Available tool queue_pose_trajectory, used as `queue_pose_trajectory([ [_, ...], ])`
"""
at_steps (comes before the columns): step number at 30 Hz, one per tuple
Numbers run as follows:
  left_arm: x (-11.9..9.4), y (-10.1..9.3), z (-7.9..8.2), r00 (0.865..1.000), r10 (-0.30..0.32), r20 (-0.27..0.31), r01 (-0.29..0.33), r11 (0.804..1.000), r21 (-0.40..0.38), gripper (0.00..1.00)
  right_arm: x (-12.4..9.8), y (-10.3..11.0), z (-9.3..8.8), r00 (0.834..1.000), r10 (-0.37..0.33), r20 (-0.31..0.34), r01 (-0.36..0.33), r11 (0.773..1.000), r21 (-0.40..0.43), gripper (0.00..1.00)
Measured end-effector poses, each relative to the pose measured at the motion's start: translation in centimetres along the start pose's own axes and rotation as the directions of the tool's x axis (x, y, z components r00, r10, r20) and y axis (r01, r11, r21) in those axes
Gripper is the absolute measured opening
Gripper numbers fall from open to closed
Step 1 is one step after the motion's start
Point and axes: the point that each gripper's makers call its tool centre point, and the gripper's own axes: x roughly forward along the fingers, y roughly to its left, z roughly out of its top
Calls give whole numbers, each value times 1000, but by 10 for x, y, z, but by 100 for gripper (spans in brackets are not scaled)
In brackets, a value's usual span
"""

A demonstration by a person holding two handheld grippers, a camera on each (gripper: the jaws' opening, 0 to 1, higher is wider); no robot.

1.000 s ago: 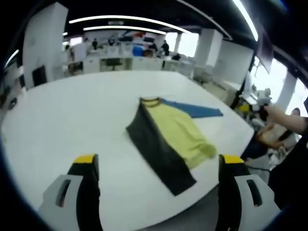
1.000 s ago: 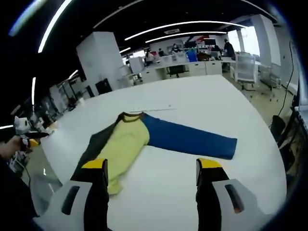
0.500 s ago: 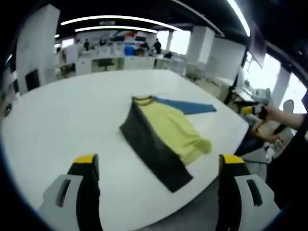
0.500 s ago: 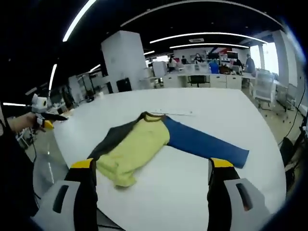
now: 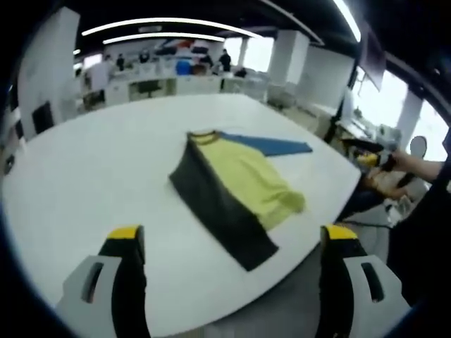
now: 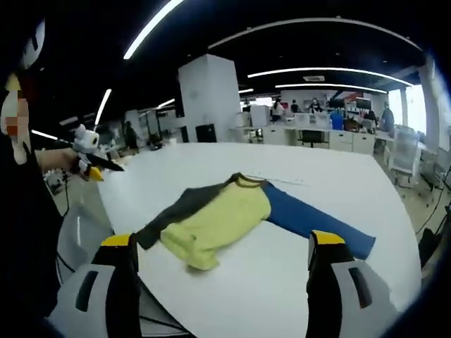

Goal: Fold the garment on the visible template until the final outline fits inside the template.

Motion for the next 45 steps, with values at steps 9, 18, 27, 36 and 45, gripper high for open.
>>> queue_pose_trajectory([
  [9,1,-7,-14,1000,-16,-19,16,1000,-9,99,0,10,-18,994,51,-101,-57,997,-57,100],
  [18,0,-5,-17,1000,-9,-24,8,1000,-14,99,1,9,-18,993,51,-104,-57,997,-57,100],
  [27,17,-12,-25,998,-24,-52,24,1000,6,99,4,11,-18,992,61,-108,-68,996,-56,100],
  [36,55,-28,-49,992,-61,-113,64,998,23,90,4,12,-25,990,64,-129,-72,996,-58,100],
  [45,91,-57,-64,978,-114,-173,129,988,81,83,3,10,-29,989,63,-137,-70,996,-51,100],
])
